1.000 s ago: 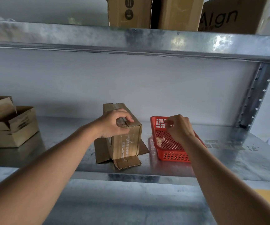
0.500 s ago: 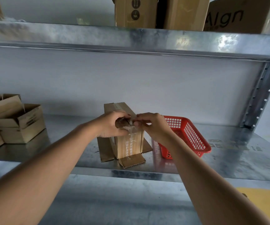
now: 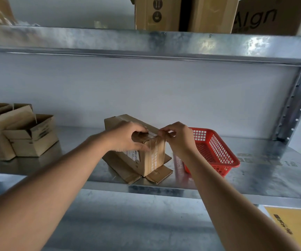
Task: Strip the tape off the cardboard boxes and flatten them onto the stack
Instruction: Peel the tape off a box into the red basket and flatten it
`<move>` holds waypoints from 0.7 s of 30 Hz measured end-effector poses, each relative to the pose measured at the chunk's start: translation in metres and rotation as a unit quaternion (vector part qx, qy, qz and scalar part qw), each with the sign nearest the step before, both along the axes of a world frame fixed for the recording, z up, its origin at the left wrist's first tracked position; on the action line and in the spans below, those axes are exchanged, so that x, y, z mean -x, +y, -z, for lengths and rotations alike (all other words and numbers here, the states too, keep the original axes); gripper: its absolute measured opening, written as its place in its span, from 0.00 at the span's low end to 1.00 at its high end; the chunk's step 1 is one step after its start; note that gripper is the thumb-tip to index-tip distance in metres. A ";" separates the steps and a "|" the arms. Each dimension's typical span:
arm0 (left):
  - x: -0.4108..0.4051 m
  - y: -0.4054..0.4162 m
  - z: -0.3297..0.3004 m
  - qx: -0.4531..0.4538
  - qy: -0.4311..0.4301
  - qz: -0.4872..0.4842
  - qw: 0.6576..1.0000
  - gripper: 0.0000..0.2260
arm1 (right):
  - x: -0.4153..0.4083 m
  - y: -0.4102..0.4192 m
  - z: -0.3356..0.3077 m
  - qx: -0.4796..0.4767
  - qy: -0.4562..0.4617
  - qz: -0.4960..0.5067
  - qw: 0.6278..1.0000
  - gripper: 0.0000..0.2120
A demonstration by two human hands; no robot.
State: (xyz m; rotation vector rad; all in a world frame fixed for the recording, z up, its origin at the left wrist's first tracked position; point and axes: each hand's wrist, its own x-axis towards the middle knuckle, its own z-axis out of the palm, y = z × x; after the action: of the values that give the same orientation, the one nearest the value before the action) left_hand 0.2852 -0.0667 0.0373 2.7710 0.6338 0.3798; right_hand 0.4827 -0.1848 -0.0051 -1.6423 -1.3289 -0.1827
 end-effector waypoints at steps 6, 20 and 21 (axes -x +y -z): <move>-0.013 -0.005 0.008 -0.111 -0.021 -0.055 0.992 0.48 | 0.020 0.001 0.009 0.043 -0.014 0.009 0.999 0.09; -0.019 0.022 0.008 0.000 0.003 0.007 1.000 0.39 | 0.042 0.002 0.032 -0.037 0.224 0.034 0.973 0.14; -0.019 0.024 0.007 0.019 0.000 0.016 1.000 0.40 | 0.044 0.004 0.035 -0.050 0.234 0.041 0.970 0.15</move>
State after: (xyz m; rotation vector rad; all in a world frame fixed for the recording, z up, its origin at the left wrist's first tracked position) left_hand 0.3040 -0.0426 0.0299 2.7408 0.5902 0.3579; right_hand 0.4384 -0.1805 -0.0401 -1.5361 -0.8805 0.0863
